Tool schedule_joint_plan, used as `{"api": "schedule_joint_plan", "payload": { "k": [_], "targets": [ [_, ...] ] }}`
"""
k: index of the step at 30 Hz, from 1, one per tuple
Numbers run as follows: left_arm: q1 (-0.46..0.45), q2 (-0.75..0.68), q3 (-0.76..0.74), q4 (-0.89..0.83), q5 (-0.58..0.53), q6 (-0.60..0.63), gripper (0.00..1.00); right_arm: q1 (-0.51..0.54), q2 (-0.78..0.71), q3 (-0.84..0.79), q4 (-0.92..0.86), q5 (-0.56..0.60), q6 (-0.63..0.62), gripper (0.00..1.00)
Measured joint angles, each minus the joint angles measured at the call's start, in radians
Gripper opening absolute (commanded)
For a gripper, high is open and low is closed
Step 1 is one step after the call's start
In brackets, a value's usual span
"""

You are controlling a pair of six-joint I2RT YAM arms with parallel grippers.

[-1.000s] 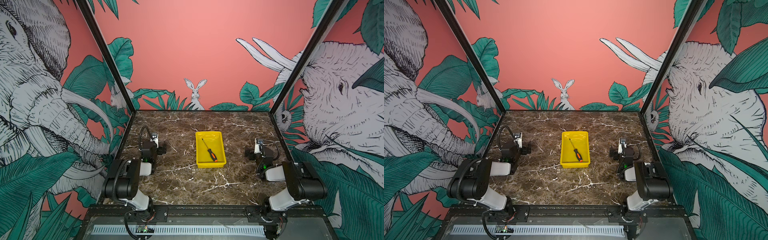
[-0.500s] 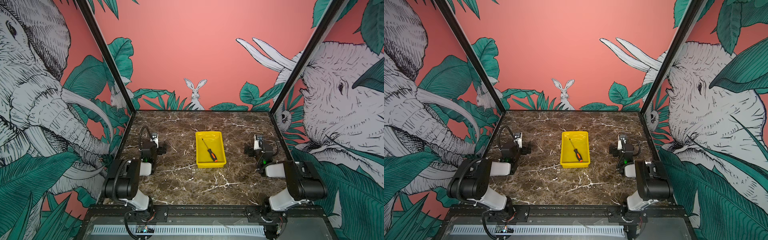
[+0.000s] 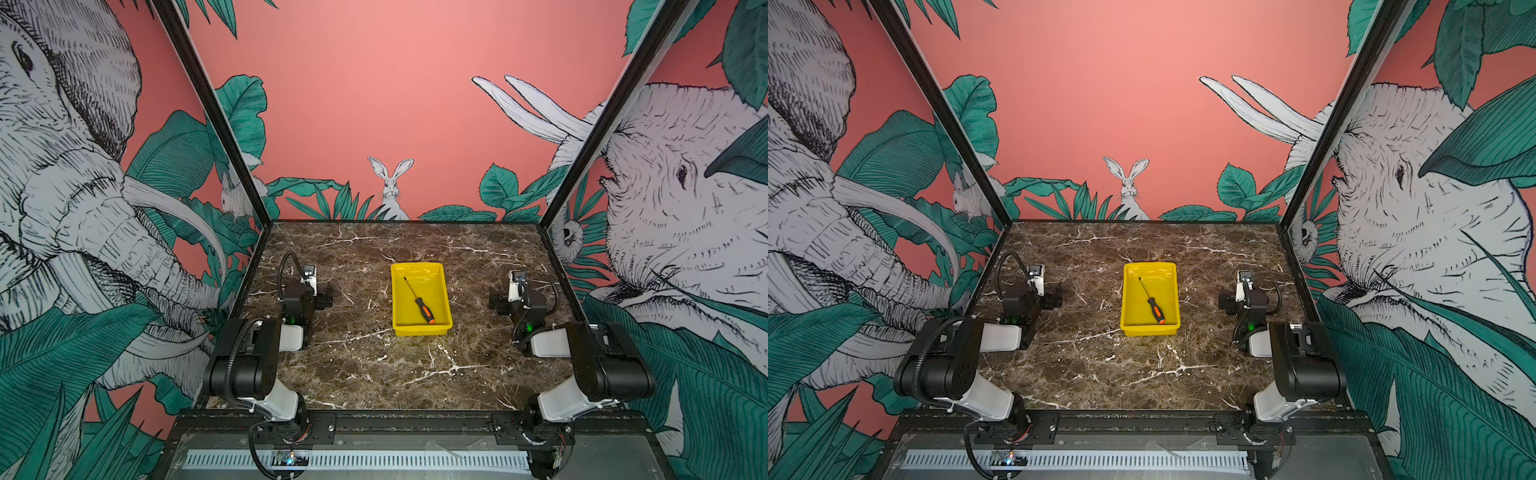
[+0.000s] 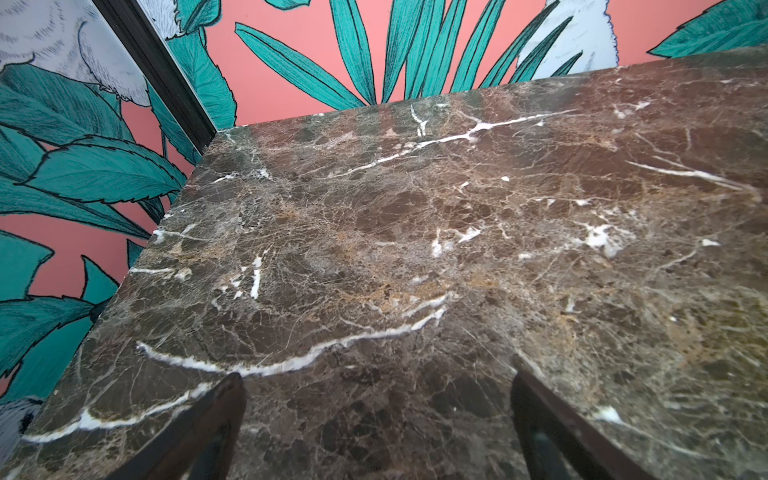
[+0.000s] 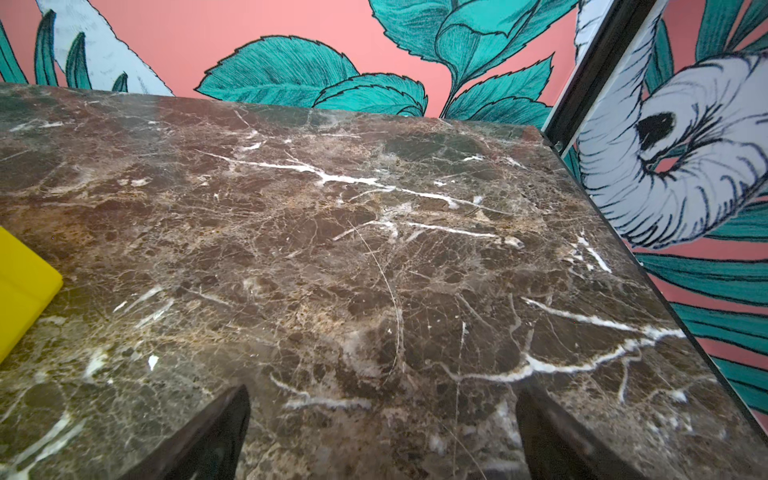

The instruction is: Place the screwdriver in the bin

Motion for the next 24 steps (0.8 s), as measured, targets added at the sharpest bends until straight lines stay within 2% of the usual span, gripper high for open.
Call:
{"api": "schedule_joint_plan", "payload": {
  "k": [9,13,18,20,24],
  "targets": [
    [0.0,0.0,0.0,0.0,0.0,0.0,1.0,0.0,0.0,0.0,0.014,0.001,-0.001,0.99],
    [0.0,0.0,0.0,0.0,0.0,0.0,1.0,0.0,0.0,0.012,0.003,-0.065,-0.024,0.99],
    [0.0,0.0,0.0,0.0,0.0,0.0,1.0,0.0,0.0,0.022,-0.009,-0.084,-0.027,0.99],
    [0.0,0.0,0.0,0.0,0.0,0.0,1.0,0.0,0.0,0.022,-0.011,-0.071,-0.024,0.99],
    [0.0,0.0,0.0,0.0,0.0,0.0,1.0,0.0,0.0,0.006,0.019,0.03,0.008,0.99]
  ]
}}
